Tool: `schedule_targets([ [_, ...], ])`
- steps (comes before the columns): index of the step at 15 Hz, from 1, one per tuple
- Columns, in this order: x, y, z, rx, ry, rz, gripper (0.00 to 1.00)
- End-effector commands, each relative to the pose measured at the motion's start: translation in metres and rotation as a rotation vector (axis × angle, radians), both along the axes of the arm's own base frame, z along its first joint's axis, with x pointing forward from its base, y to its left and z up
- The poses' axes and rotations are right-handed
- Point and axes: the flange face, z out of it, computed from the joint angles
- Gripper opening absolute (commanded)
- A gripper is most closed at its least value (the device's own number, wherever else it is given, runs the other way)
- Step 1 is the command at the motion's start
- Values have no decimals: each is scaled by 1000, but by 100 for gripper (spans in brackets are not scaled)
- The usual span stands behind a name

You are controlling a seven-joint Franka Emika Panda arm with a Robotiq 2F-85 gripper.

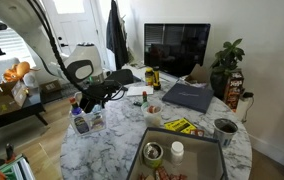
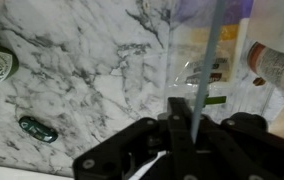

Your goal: Pick up the clear storage container and move it to the left side of the table

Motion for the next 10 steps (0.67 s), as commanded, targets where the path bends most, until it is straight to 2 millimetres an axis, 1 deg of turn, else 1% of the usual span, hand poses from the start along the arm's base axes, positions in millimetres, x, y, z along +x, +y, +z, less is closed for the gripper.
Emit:
schedule_targets([
  [1, -2, 14, -7, 19, -9, -4, 1],
  [6, -5, 31, -23, 50, -38, 24, 1],
  [10, -8, 37, -37, 46, -32, 44, 1],
])
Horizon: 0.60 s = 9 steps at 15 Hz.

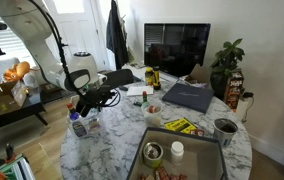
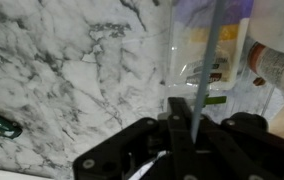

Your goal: Pick up the clear storage container and move it to the left side of the table

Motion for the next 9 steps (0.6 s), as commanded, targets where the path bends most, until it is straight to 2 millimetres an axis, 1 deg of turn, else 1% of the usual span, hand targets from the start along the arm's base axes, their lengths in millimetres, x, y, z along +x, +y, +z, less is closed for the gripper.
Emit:
schedule_targets([
  [1, 3, 5, -1, 8, -10, -5, 1],
  [9, 8, 0, -19, -10, 10, -26, 1],
])
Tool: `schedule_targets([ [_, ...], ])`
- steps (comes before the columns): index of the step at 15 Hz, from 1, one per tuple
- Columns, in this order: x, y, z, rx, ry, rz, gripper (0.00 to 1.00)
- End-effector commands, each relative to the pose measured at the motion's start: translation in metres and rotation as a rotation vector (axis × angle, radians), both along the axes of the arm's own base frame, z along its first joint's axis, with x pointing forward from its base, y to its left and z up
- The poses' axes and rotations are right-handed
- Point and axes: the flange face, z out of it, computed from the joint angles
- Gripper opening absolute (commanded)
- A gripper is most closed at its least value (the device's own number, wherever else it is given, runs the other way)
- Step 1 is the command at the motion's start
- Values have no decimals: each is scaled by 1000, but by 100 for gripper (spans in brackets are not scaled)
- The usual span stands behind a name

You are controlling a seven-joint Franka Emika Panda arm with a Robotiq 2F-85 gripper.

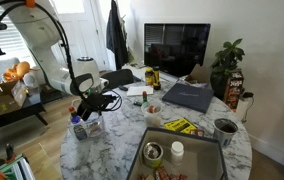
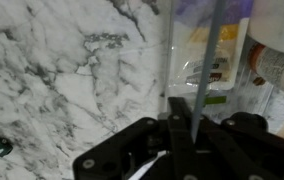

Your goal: Pick up the clear storage container and move it to the left side of the table

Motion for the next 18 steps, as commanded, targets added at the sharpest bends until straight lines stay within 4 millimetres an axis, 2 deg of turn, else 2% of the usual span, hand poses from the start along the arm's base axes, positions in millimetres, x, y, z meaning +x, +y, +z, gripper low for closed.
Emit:
schedule_targets([
  [1, 6, 2, 2, 3, -16, -26, 1],
  [3, 6, 4, -1, 4, -11, -30, 1],
  [4, 5, 5, -1, 1, -3, -30, 29],
  [5, 5, 5, 0, -2, -2, -29, 29],
  [7, 6, 3, 11, -16, -7, -30, 43],
  [9, 5, -1, 35, -17, -29, -28, 58],
  [12, 6, -19, 84, -11, -54, -53, 81],
  [14, 17, -31, 109, 50, -91, -89, 95],
  [15, 29, -32, 121, 94, -115, -104, 100],
  [17, 60, -40, 137, 199, -146, -117, 100],
  [18, 42, -33, 129, 129, -147, -119, 100],
])
